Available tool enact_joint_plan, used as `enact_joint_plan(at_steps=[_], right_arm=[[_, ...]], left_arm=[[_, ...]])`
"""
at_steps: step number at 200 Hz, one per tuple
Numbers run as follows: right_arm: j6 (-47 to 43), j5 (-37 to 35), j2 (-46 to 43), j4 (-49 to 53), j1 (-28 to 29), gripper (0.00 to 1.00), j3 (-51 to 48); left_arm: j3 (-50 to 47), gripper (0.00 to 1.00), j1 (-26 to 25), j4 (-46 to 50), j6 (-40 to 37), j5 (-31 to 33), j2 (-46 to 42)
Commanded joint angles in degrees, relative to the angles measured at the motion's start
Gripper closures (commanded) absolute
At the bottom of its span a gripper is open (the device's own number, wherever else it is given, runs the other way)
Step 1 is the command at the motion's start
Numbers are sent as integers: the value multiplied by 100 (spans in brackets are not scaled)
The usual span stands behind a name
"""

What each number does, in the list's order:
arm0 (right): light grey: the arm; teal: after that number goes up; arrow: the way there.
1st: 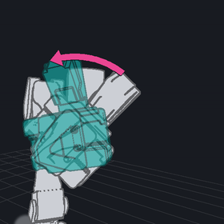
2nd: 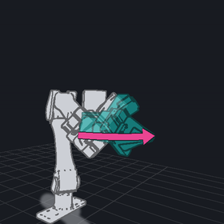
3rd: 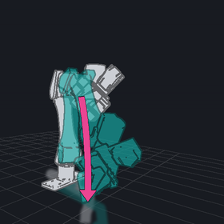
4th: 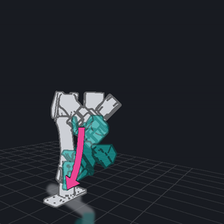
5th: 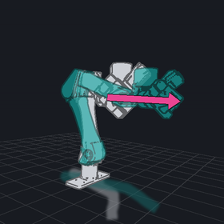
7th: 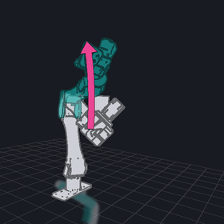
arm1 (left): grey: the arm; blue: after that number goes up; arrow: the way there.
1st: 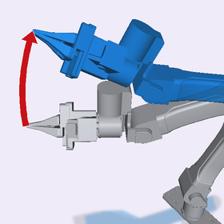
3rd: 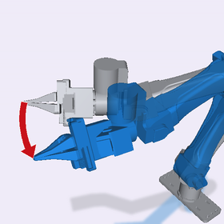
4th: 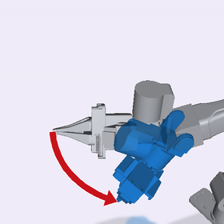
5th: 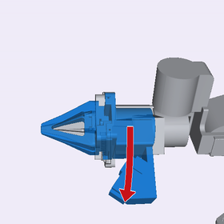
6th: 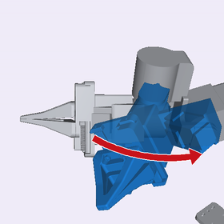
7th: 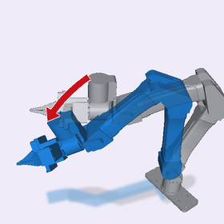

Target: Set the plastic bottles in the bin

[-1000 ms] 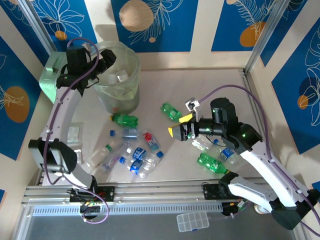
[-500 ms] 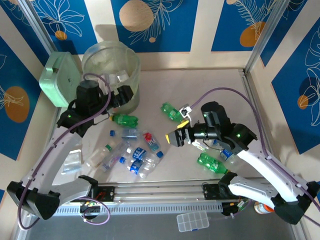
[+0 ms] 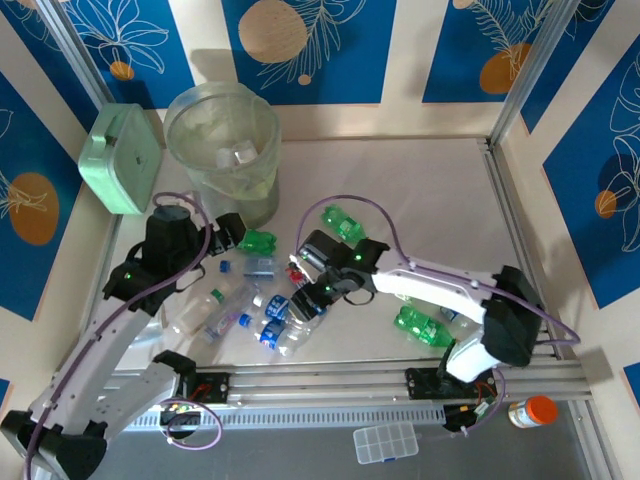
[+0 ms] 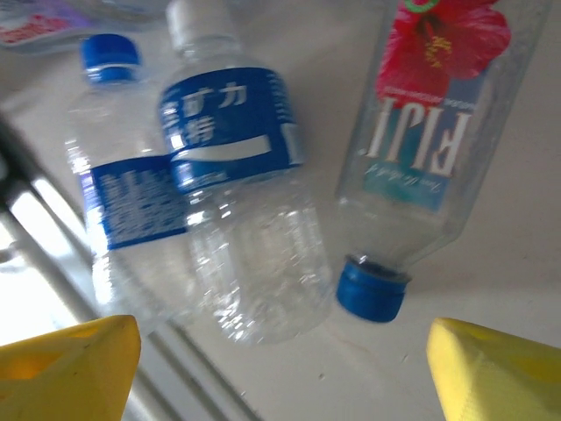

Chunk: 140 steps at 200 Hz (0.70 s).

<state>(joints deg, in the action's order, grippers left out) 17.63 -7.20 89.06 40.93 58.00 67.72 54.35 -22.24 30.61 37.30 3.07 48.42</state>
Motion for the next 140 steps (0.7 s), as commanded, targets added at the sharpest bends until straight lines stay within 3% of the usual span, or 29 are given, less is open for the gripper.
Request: enact_joint_plan(at_steps=[1, 20, 41, 56, 140], right_arm=[[122, -410, 327, 262, -86, 15, 312], [220, -449, 612, 280, -303, 14, 487], [217, -305, 947, 308, -536, 14, 697], [112, -236, 1181, 323, -592, 13, 866], [-183, -432, 2360, 669, -589, 13, 1739]], left_arm=[[-162, 8, 44, -578, -126, -122, -145], [-386, 9, 42, -744, -160, -37, -301], [-466, 11, 44, -425, -299, 777, -372], [-536, 10, 43, -419, -431, 955, -436], [-601, 7, 33, -626, -429, 213, -281]])
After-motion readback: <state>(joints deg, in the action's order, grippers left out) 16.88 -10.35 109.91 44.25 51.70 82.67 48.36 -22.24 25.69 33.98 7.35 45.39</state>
